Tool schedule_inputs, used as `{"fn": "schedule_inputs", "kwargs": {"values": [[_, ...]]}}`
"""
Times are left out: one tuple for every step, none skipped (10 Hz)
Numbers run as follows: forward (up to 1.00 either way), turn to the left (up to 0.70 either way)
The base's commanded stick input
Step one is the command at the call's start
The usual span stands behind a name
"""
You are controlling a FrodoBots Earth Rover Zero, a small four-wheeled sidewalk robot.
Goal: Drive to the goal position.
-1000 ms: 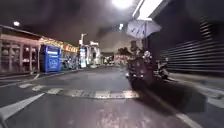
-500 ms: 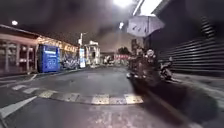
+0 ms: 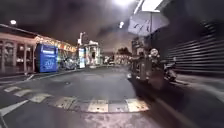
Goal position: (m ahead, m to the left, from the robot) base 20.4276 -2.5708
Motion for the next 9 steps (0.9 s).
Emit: {"fn": "schedule_inputs", "kwargs": {"values": [[0.45,0.00],[0.45,0.00],[0.45,0.00],[0.45,0.00],[0.45,0.00],[0.45,0.00],[0.45,0.00],[0.45,0.00],[0.45,0.00]]}}
